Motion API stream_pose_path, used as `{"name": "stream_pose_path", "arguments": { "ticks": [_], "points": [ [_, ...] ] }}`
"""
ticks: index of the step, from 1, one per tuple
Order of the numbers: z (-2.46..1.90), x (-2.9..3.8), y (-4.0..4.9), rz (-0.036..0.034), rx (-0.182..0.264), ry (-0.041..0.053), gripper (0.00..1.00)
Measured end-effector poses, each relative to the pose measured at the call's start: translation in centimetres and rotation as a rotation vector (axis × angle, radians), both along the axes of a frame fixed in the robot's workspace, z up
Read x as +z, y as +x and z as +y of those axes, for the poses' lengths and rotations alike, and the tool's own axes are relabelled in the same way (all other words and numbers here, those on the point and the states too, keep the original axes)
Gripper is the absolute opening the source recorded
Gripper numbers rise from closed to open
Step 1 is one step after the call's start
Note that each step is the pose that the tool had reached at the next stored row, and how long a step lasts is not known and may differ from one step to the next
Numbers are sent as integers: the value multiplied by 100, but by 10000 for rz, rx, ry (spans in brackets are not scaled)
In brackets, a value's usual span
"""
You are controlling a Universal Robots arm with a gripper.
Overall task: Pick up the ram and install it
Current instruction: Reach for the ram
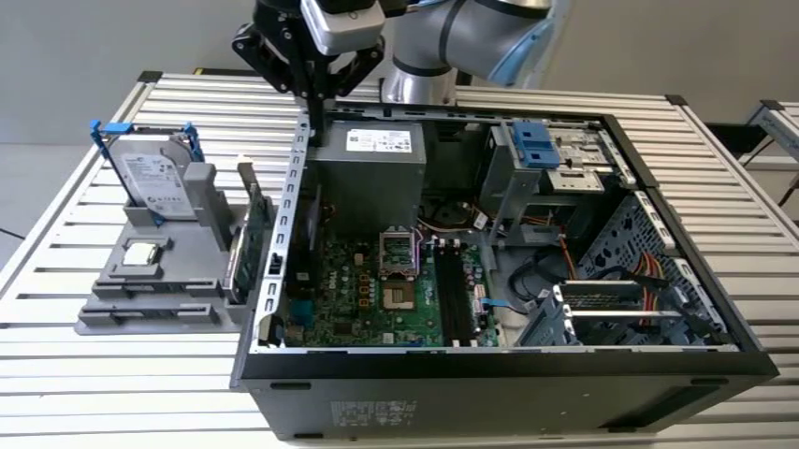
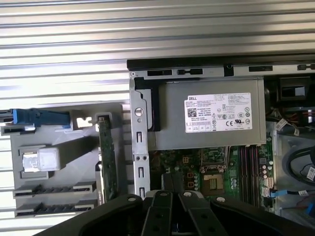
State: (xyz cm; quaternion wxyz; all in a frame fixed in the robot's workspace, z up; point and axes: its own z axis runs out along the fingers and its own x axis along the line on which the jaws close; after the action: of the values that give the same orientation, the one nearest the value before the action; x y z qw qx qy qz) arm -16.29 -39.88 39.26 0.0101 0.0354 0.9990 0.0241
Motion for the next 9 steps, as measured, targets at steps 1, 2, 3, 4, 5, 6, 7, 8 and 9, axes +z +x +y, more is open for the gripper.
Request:
{"name": "stream_pose_path", "arguments": {
  "ticks": [1, 2, 3, 4, 5, 6, 7, 8, 9],
  "points": [
    [0, 0, -8, 0, 0, 0, 0],
    [0, 0, -17, 0, 0, 0, 0],
    [0, 0, -28, 0, -1, 0, 0],
    [0, 0, -38, 0, 0, 0, 0],
    [0, 0, -49, 0, 0, 1, 0],
    [0, 0, -59, 0, 0, 0, 0],
    [0, 0, -71, 1, 0, 0, 0],
    [0, 0, -82, 1, 0, 1, 0],
    [0, 0, -94, 2, 0, 1, 0]
  ]
}}
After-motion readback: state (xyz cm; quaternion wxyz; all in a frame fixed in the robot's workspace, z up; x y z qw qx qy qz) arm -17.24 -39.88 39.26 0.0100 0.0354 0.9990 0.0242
